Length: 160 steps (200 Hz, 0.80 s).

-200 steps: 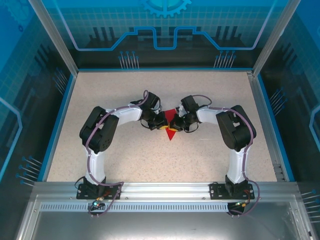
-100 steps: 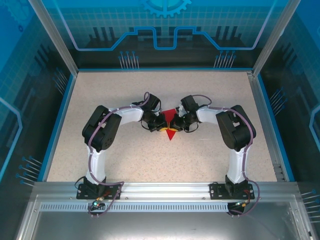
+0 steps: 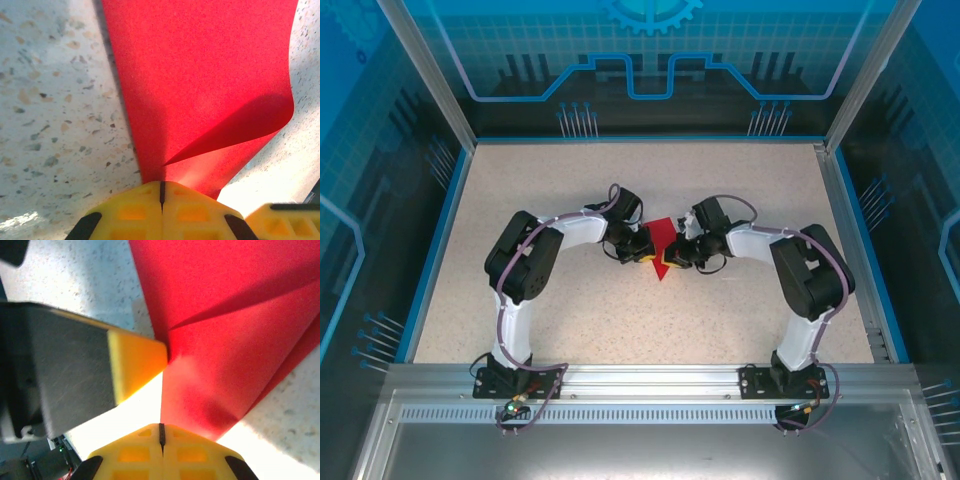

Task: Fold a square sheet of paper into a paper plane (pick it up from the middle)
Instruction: Third fold the triangle at the center of the table.

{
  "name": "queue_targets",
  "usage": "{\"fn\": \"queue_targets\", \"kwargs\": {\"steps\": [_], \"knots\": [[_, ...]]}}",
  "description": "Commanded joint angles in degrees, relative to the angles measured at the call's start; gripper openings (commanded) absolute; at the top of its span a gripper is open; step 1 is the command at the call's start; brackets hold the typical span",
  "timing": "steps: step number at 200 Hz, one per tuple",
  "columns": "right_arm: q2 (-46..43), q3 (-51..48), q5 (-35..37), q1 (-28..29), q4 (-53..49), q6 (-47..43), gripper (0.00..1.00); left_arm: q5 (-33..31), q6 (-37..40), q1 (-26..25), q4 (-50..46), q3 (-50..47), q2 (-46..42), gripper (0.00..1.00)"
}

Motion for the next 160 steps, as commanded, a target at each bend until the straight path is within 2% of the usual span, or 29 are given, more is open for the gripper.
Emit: {"fn": "queue_targets", "kwargs": {"steps": [1, 49, 160], "knots": [[-0.9, -1.7, -1.6, 1.2, 2.4, -0.2, 0.0, -3.1, 0.5, -0.6, -4.7, 0.4, 2.5, 0.0], [1.3, -1.4, -2.0, 3.0, 1.5, -1.0, 0.0, -3.3, 0.6, -0.7, -5.0, 0.5, 2.7, 0.0], [5.6, -1.4, -1.9, 2.9, -1.1, -3.6, 0.0, -4.8, 0.4, -0.8, -5.7, 0.7, 2.9, 0.0]]}}
